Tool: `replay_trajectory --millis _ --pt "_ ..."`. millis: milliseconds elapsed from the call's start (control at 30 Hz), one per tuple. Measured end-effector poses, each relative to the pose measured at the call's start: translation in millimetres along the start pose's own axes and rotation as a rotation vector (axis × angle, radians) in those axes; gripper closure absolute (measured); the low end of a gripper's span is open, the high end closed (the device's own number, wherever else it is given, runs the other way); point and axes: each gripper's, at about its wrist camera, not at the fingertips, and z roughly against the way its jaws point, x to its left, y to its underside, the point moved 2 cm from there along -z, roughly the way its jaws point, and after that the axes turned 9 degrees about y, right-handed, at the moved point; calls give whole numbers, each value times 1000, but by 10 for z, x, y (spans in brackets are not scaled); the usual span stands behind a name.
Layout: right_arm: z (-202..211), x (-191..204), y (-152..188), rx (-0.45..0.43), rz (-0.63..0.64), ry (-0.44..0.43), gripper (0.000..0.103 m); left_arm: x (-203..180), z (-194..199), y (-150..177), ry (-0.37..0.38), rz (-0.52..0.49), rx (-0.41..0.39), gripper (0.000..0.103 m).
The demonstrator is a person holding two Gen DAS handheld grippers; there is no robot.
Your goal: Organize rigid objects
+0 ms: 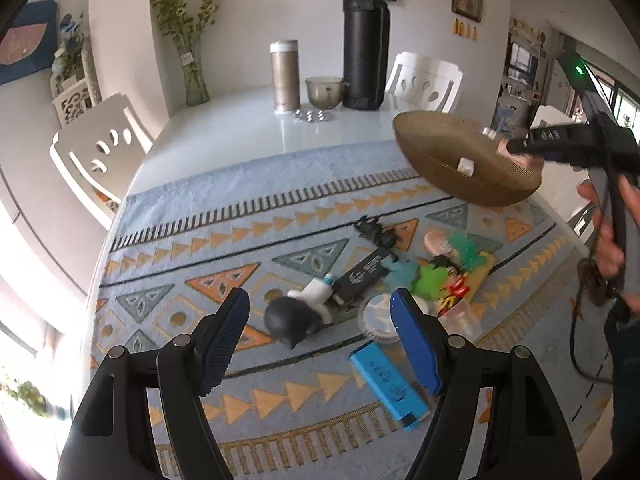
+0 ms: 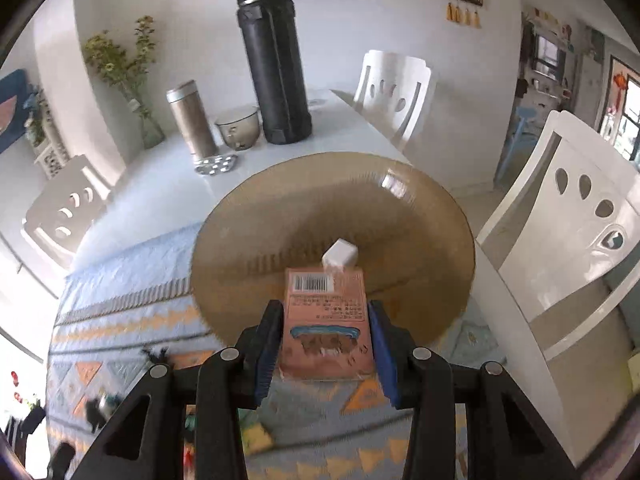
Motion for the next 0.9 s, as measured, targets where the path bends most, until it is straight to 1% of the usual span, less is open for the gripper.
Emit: replay_trajectory --millis 33,67,100,133,200,267,333,367,400,467,533,567,633,667,700,767,833,900 --pt "28 -5 -39 -2 2 27 49 24 -1 18 -1 8 10 31" --pt "10 -30 -52 4 0 56 37 51 7 45 2 18 17 31" --pt "26 -63 -50 0 -7 76 37 64 15 70 7 25 20 31" --pt "67 -86 -23 -11 -10 63 37 78 25 108 14 34 22 31" --pt "238 -117 104 -24 -4 4 37 79 30 204 32 47 30 31" --pt "377 -111 244 -24 10 -42 36 25 -5 320 51 52 58 31" --pt "565 -55 505 -14 28 -123 29 -74 -56 449 72 46 88 31" --pt "604 -38 603 -6 29 -145 19 -142 -86 510 71 39 98 31" --pt "656 0 802 12 28 -205 14 -207 -131 562 63 35 105 31" --pt "653 111 1068 50 38 -289 14 -280 -233 610 57 42 124 31" --pt "559 340 1332 124 90 -354 14 -350 -368 638 39 45 146 32" --pt "518 439 1408 146 114 -361 14 -374 -407 640 31 44 150 32" --pt "446 653 1533 176 170 -349 22 -423 -466 639 25 40 153 32" --pt "440 731 1569 182 191 -353 29 -436 -469 639 26 37 150 32" --pt "438 831 1594 187 217 -367 32 -445 -474 638 25 37 147 32" --pt "436 934 1598 184 233 -376 33 -437 -486 637 13 36 149 33" --pt "395 1059 1573 182 255 -369 36 -394 -501 656 -1 33 167 36" --pt "320 1121 1537 188 270 -368 43 -296 -466 688 7 50 170 37"
